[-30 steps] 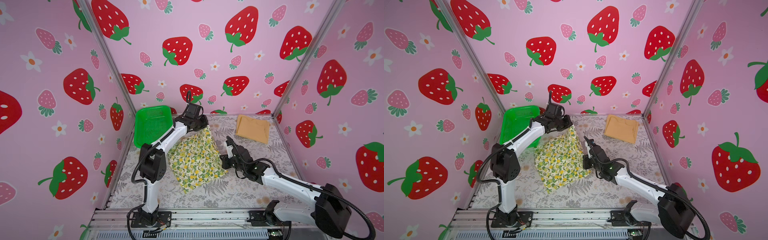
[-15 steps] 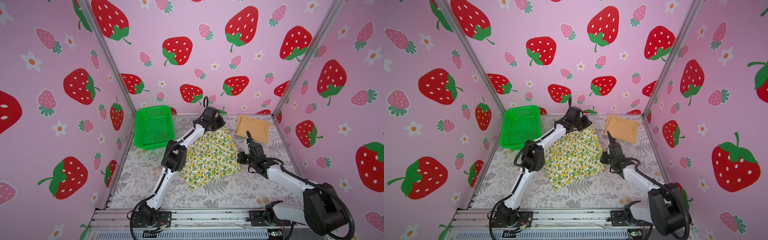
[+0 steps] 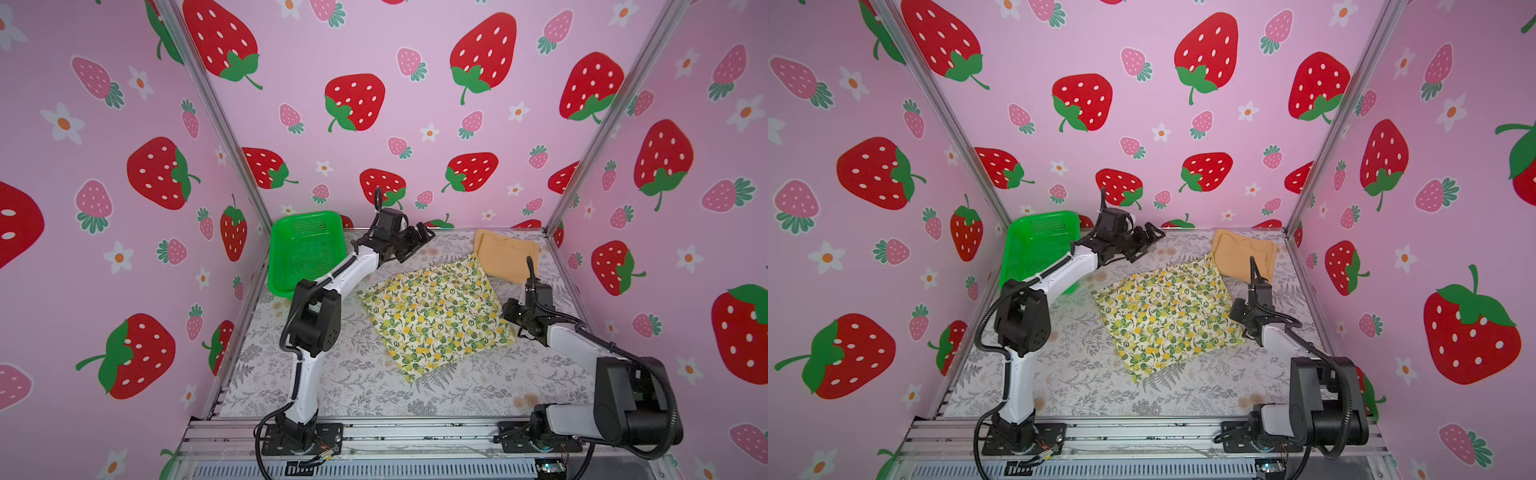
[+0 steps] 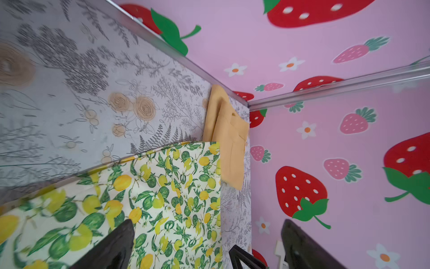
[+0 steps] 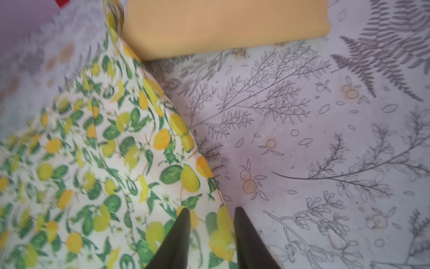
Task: Fold and stack skirts
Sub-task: Turn over the skirt at the center of the table, then rotate the skirt at the center of the table.
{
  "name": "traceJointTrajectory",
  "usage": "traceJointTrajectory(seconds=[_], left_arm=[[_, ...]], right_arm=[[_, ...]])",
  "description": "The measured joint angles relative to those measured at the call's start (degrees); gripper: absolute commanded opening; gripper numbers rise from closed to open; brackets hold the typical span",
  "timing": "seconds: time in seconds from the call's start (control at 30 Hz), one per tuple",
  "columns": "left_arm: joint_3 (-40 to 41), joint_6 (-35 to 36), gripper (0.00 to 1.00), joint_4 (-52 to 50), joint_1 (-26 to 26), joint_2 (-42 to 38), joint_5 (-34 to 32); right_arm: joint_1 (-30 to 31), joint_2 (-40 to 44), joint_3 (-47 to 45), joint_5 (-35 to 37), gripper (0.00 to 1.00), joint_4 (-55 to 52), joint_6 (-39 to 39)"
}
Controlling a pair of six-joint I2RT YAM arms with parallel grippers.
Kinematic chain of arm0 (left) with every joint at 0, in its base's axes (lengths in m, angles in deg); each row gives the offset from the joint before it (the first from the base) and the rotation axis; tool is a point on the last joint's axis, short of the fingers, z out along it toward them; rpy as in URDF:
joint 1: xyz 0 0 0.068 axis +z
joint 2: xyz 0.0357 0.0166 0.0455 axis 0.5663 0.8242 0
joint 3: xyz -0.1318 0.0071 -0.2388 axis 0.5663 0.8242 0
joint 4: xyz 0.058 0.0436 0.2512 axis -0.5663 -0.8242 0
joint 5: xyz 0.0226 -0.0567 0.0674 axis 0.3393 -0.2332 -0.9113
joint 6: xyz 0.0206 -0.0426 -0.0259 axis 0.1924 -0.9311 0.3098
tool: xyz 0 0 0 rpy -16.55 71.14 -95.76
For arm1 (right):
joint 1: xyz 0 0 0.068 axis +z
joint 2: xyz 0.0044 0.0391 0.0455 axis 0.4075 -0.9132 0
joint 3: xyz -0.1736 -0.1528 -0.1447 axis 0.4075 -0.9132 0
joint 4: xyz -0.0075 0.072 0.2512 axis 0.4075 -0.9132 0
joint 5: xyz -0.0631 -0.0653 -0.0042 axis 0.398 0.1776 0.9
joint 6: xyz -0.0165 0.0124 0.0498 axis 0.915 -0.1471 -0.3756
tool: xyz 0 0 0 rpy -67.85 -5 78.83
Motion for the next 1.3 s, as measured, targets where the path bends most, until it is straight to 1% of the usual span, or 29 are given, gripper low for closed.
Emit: traceJointTrajectory(seconds=[0.1,0.17,0.23,0.3,0.4,0.47,0.53,0.7,0.77,0.93,1.1,1.17,1.3], left_arm=[[8.04,2.1,0.99,0.96,2.19,-9.25,-1.36],[13.66,3.37,0.99,1.57,2.62,-14.16,-2.4],[19.17,4.22,0.99,1.79,2.4,-17.62,-3.41],[25.11,4.98,0.99,1.84,2.12,-20.17,-5.4],[32.24,5.2,0.99,1.29,2.19,-21.99,-7.52],[36.74,4.98,0.99,0.92,3.39,-22.82,-8.2],[39.78,4.79,0.99,0.81,4.92,-23.26,-8.85],[44.48,3.98,1.0,1.38,8.22,-23.56,-9.42],[46.16,3.43,1.0,2.32,8.92,-23.58,-9.42],[49.37,3.04,1.0,3.87,10.1,-23.82,-9.38],[51.28,3.1,1.0,4.22,10.97,-26.38,-9.38],[51.28,3.13,1.0,4.52,11.34,-27.23,-9.35],[51.34,3.15,1.0,5.2,11.91,-28.22,-9.31]], right_arm=[[-0.09,2.23,1.88,0.63,1.0,-0.07,1.38],[0.72,3.32,2.73,0.13,1.0,0.24,1.9],[3.37,3.8,3.54,0.46,1.0,0.15,2.21],[9.31,3.82,4.44,1.66,1.0,0.02,2.51],[18.36,3.87,4.94,3.04,1.0,0.2,2.71],[23.98,3.85,4.94,3.5,1.0,0.2,2.62],[28.22,3.72,4.94,4.48,1.0,0.42,2.54],[39.3,0.02,5.68,8.35,1.0,1.95,2.43],[44.17,-3.43,7.21,9.92,1.0,2.12,2.8],[53.75,-11.41,11.08,13.51,0.99,2.78,3.98],[62.1,-17.33,14.47,17.07,0.92,2.58,5.31],[64.78,-19.43,15.78,18.18,0.86,2.54,5.42],[68.13,-22.43,17.53,19.74,0.75,1.77,5.05]])
